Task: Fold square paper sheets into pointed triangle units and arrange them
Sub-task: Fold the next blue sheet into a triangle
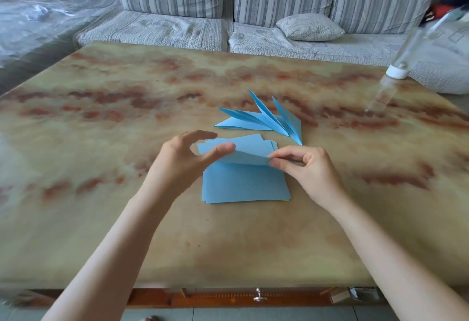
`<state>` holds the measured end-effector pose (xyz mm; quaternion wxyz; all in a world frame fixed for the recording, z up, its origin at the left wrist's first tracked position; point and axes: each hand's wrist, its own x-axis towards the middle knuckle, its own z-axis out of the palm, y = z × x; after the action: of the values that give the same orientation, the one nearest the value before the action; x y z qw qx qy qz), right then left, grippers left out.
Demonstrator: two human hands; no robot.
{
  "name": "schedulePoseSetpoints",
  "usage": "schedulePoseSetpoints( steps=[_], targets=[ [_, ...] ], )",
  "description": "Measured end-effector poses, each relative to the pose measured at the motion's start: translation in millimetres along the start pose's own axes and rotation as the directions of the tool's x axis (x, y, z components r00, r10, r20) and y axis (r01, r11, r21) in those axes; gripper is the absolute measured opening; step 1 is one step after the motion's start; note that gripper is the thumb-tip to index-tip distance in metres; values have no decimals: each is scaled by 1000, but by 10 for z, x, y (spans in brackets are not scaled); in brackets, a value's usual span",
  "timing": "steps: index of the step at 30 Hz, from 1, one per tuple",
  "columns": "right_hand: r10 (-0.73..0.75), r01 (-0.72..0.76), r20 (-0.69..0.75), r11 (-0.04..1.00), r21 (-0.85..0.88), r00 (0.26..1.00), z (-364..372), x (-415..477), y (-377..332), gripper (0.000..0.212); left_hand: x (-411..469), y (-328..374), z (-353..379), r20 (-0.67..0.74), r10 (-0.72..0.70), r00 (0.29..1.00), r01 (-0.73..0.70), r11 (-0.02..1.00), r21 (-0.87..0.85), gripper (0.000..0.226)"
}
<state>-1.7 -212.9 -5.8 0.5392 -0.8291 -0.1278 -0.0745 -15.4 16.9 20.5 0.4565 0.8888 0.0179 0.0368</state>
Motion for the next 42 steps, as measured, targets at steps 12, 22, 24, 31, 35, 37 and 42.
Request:
schedulePoseSetpoints(
  steps=[12,22,24,31,35,37,42],
  targets=[
    [11,-15,27,989,146,1000,-8,-8,-27,15,54,59,67,247,-318,915,399,627,-669,85],
    [33,-40,45,983,177,998,-2,0,15,12,103,-39,78,132,-273,953,261,518,-814,53],
    [101,-98,3,954,282,995,16,20,-9,5,78,-35,74,183,-230,956,271,453,-849,44],
    [328,-257,-46,813,523,943,32,54,-6,24,61,2,120,218,-211,953,281,343,-897,30],
    [389,-291,21,650,702,921,73,70,-14,18,44,24,127,254,-209,944,305,264,-915,29],
    [404,-283,24,597,751,915,98,73,-33,17,18,50,130,273,-213,938,320,227,-920,26],
    [401,-233,-38,603,763,915,109,80,-74,7,3,67,96,304,-251,919,365,253,-896,19]
  ],
)
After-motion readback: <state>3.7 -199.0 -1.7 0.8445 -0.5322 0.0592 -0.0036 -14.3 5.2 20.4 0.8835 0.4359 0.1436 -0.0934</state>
